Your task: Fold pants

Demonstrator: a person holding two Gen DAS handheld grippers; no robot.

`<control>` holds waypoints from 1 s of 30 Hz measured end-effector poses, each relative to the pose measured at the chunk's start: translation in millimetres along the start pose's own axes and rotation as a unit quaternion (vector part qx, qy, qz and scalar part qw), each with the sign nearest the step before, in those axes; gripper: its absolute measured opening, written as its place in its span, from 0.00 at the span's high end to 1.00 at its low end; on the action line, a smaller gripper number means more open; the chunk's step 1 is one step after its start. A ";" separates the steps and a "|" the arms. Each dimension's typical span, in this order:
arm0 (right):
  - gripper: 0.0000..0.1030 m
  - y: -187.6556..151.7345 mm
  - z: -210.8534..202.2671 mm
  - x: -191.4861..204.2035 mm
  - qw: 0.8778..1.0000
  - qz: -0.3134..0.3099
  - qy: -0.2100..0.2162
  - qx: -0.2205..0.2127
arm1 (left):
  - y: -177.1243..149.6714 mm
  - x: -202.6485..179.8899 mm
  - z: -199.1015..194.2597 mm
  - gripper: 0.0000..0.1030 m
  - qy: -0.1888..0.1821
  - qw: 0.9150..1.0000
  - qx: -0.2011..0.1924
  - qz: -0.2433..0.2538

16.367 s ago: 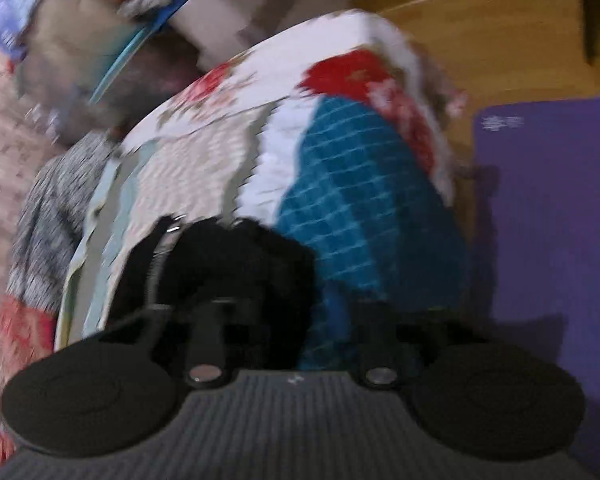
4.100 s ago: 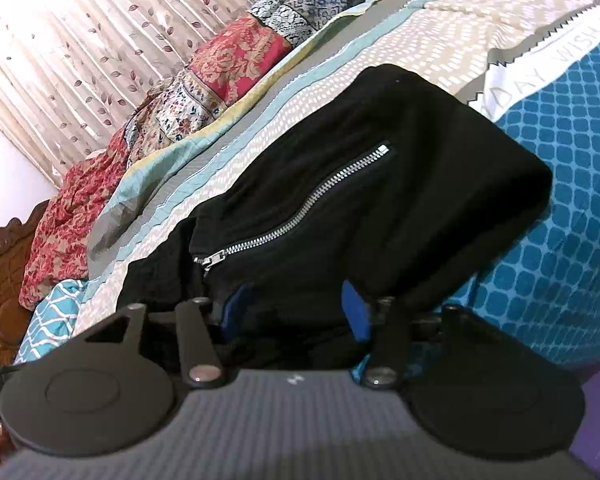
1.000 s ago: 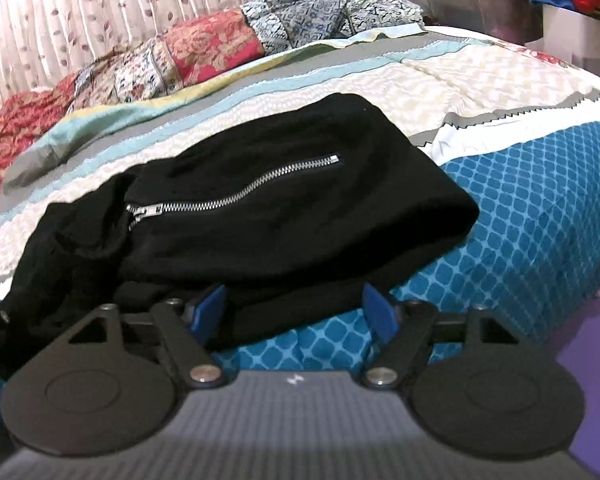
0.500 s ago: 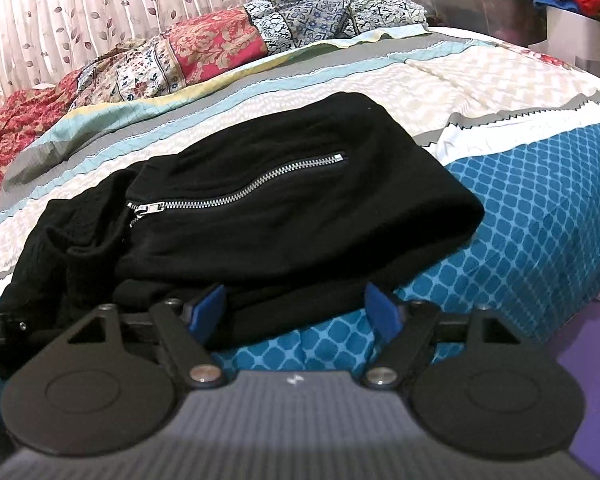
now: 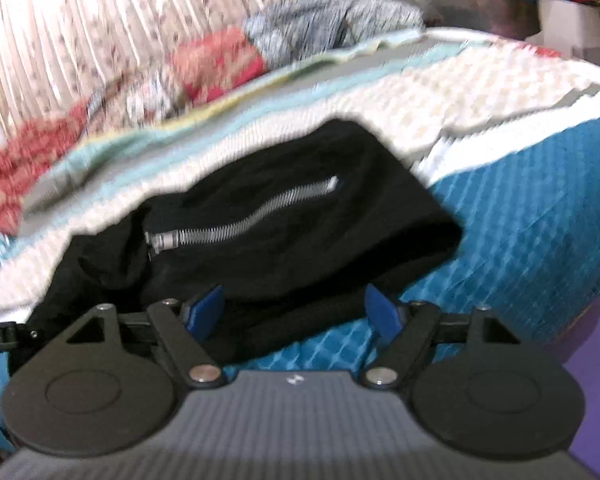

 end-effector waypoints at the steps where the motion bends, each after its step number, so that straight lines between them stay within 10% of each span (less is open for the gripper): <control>1: 0.23 5.5 -7.9 -6.9 1.000 0.007 -0.004 -0.016 | 5.0 -0.7 -7.3 0.00 -0.003 1.000 -0.012 0.003; 11: 0.22 37.7 23.4 -74.6 0.994 0.101 -0.036 -0.022 | 61.2 -32.5 -6.1 0.00 -0.088 0.996 -0.002 -0.010; 15: 0.77 32.9 43.9 -57.8 0.996 0.080 -0.010 0.028 | 89.8 -76.8 -1.1 0.00 -0.126 0.991 -0.001 0.045; 18: 0.85 34.4 32.1 -30.2 0.999 0.030 -0.019 0.003 | 111.6 -117.7 15.8 0.00 -0.156 0.985 0.014 0.076; 26: 0.85 33.7 11.2 34.2 0.995 -0.090 0.019 -0.032 | 132.7 -235.3 73.0 0.00 -0.189 0.969 0.070 0.144; 30: 0.85 29.1 4.7 46.0 0.992 -0.121 0.029 -0.039 | 120.6 -258.7 94.3 0.11 -0.131 0.969 0.075 0.194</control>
Point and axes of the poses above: each gripper's, at about its wrist camera, not at the fingertips, and z roughly the way its jaws point, x to its left, y to its top, the point moved 6 cm from there along z, roughly the way its jaws point, and after that the axes turned 5 degrees about x, right-handed, at the moved point
